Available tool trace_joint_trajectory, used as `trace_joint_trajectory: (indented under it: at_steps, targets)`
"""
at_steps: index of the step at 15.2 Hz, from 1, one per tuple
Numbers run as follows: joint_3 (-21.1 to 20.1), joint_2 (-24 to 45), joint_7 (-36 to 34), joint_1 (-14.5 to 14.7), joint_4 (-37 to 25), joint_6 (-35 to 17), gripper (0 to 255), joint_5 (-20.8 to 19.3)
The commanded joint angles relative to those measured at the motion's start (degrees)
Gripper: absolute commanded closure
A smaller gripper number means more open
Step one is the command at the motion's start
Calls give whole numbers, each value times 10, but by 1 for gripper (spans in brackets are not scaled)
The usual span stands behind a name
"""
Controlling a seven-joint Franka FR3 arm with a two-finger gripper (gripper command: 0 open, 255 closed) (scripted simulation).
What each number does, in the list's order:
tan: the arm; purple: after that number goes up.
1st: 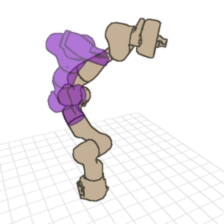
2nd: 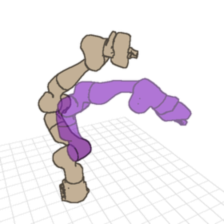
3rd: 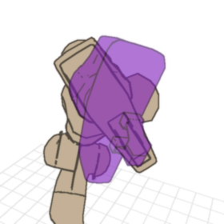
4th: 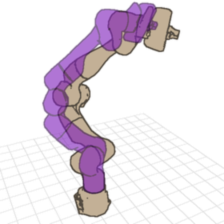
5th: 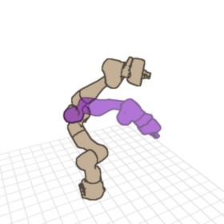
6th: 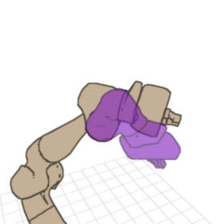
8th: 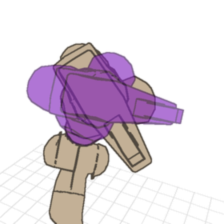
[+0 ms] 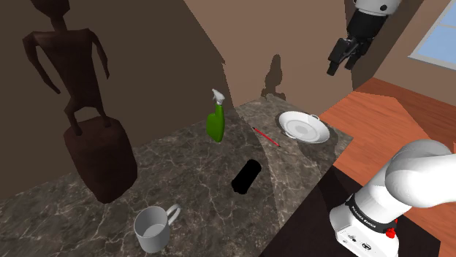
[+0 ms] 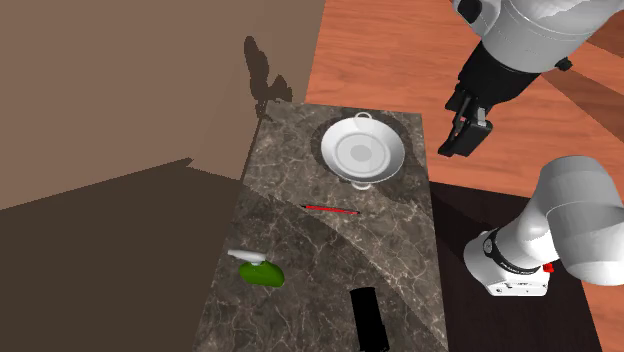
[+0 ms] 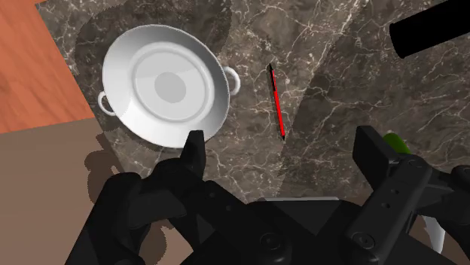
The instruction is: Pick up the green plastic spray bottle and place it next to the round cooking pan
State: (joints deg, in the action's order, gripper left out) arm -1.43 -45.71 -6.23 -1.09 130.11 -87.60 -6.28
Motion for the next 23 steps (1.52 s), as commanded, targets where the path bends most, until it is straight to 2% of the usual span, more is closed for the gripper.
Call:
trace_joint_trajectory:
  at_steps: [1, 12, 23]
  targets:
    - [0, 0, 0, 0, 0, 0, 0, 0]
    - [-50, 196, -62, 22, -54, -121, 0, 43]
    - [-93, 419, -117, 42, -190, -191, 0, 51]
